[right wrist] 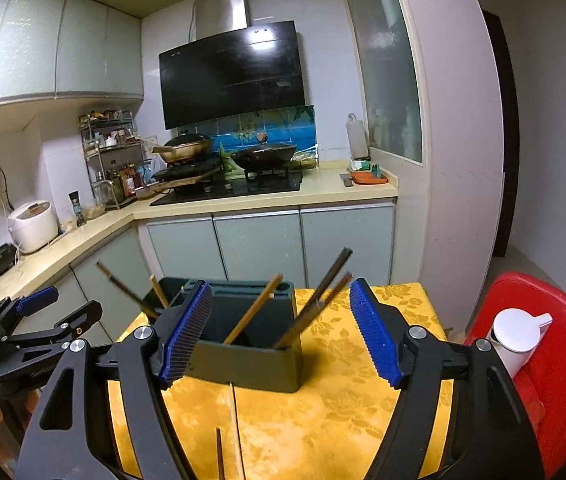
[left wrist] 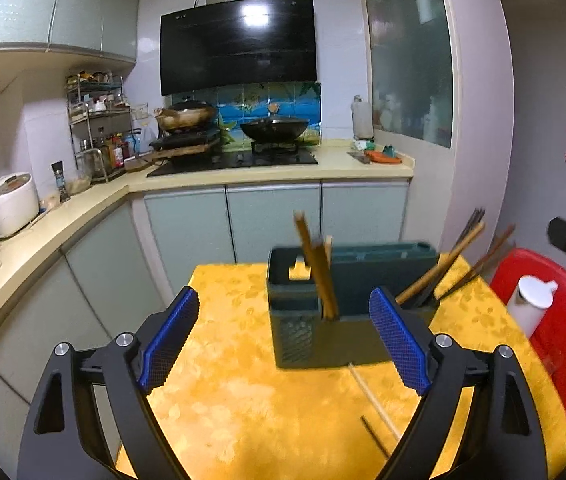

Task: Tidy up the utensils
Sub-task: 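Withdraw both open grippers back over the remaining chopsticks on the table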

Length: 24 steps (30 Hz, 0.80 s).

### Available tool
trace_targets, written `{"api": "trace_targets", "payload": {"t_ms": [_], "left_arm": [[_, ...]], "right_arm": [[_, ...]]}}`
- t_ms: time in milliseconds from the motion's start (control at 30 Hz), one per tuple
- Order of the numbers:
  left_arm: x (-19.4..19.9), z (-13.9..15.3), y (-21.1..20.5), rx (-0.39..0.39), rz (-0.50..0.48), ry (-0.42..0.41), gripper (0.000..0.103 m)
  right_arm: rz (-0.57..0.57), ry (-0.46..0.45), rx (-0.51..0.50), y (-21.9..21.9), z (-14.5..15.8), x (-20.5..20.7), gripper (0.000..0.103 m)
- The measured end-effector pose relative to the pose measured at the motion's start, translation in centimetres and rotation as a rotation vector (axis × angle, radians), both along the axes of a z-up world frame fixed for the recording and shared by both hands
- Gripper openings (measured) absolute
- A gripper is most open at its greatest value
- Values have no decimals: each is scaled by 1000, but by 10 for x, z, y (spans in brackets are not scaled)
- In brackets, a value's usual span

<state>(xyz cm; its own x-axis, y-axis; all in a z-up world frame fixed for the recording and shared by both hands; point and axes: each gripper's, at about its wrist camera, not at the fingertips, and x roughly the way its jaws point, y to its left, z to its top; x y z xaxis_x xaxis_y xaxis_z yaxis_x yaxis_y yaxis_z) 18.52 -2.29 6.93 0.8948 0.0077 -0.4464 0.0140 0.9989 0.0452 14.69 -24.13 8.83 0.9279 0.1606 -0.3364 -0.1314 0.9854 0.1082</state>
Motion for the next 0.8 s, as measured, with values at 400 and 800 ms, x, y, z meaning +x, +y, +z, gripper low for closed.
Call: {"api": "trace_targets", "payload": {"t_ms": [400, 800], "left_arm": [[-32, -69, -2, -17, -30, 141, 84], [-79, -142, -41, -23, -147, 290, 84]], "right_arm": [[3, 63, -36, -3, -66, -44, 70], [-30, 132, -17, -21, -113, -74, 70]]}}
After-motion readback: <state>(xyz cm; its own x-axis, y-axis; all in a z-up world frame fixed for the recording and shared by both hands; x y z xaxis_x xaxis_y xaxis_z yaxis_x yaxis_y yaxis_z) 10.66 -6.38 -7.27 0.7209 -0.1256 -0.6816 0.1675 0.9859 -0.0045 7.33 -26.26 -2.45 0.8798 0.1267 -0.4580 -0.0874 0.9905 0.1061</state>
